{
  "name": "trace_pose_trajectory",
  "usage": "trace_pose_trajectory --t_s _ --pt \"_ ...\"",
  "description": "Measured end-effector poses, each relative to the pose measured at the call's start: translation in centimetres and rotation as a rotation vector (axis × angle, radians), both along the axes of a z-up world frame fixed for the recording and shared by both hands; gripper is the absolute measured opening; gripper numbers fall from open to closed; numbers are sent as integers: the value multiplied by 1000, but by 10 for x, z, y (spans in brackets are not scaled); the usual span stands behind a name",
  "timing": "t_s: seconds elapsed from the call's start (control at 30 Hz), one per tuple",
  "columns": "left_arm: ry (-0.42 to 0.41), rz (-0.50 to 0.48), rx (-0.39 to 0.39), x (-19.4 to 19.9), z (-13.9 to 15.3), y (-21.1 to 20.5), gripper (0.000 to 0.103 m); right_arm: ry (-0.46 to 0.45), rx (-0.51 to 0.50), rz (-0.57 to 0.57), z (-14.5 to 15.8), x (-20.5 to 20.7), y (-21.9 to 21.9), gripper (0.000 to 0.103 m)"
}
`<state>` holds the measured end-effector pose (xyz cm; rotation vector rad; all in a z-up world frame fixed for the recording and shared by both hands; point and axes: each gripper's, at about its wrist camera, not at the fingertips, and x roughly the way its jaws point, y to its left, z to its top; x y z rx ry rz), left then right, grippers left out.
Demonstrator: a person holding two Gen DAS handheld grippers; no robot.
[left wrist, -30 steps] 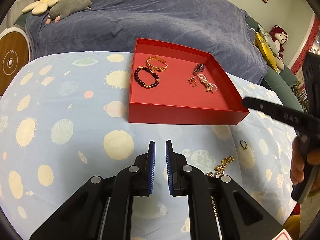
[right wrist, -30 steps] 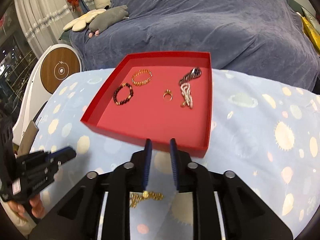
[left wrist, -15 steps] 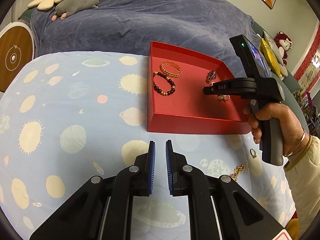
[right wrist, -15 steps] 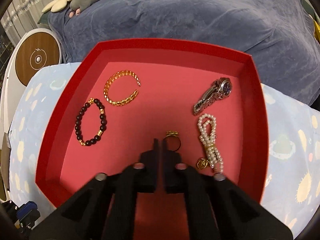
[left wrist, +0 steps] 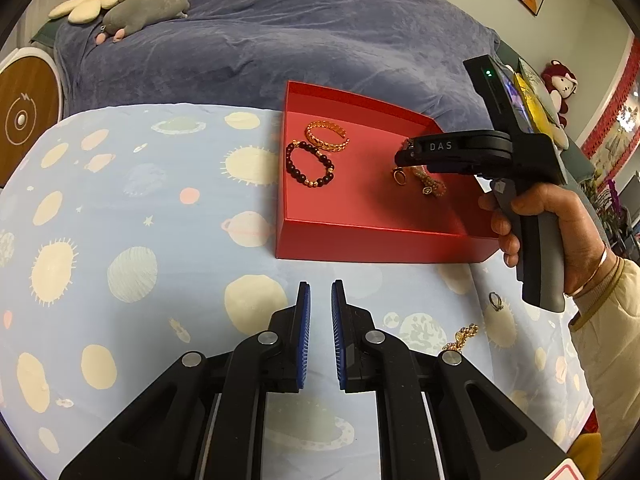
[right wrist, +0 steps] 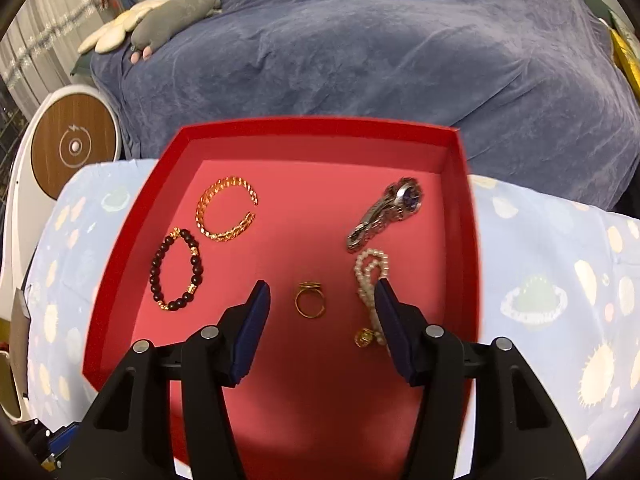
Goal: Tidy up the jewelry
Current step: 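Open the right tool to set the gold ring down in the box, then grasp the gold ring on the sheet with the right tool while the left tool grasps a gold hoop earring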
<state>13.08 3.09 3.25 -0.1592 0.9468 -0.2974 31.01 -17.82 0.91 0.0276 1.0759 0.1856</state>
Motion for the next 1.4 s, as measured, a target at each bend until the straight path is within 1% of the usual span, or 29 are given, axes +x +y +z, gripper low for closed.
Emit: trace_pose_trajectory --t_s 0.03,0.07,0.1,0.13,0.2,0.27,0.37,0.47,0.57,0.63,0.77,0.8,0.83,0.87,0.9,0.97,1.03,1.07,1.13,1.3,1.4 --pt "7 4 -2 1 -2 1 10 10 -16 10 -5 3 4 45" --pt "11 9 0 2 -3 2 10 21 -32 17 -9 5 7 33" --pt "14 10 -1 2 -4 3 10 38 -41 20 -14 8 9 26" --pt "16 11 0 3 -4 4 10 22 -58 20 -13 7 10 19" --pt "13 12 2 3 -5 3 10 29 -61 24 -13 8 11 19" --pt "14 6 3 3 -5 2 10 10 -77 24 -10 4 9 19" --pt "16 -5 10 0 -7 -1 10 -41 -32 25 9 -20 1 19" --pt "23 -22 14 -3 -10 -4 10 -105 15 71 41 -71 -8 19" --pt "33 -52 30 -10 -15 -12 10 -114 48 102 58 -131 -20 19" --pt "46 -68 44 -16 -21 -18 10 -96 72 102 55 -169 -29 19" --pt "53 -84 55 -28 -27 -32 10 -23 106 80 25 -225 -38 19" --pt "50 -91 62 -32 -27 -36 12 -11 102 77 17 -233 -38 19" --pt "46 -96 65 -37 -28 -40 16 -12 93 67 11 -239 -38 19" --pt "41 -100 65 -42 -28 -44 28 -19 92 48 9 -244 -39 20" --pt "34 -99 67 -47 -29 -47 35 -23 100 33 8 -246 -41 20" --pt "24 -106 75 -53 -30 -53 35 -46 102 28 13 -252 -43 20" --pt "24 -119 84 -57 -33 -59 35 -69 75 29 16 -259 -43 21" --pt "26 -123 87 -58 -35 -62 35 -73 72 25 15 -262 -44 23" --pt "36 -138 95 -58 -40 -66 35 -65 75 17 10 -267 -47 30" --pt "-8 -139 119 -55 -44 -72 35 -33 72 16 -5 -264 -46 30" --pt "-37 -145 124 -51 -46 -77 34 -27 81 19 -6 -262 -47 30"
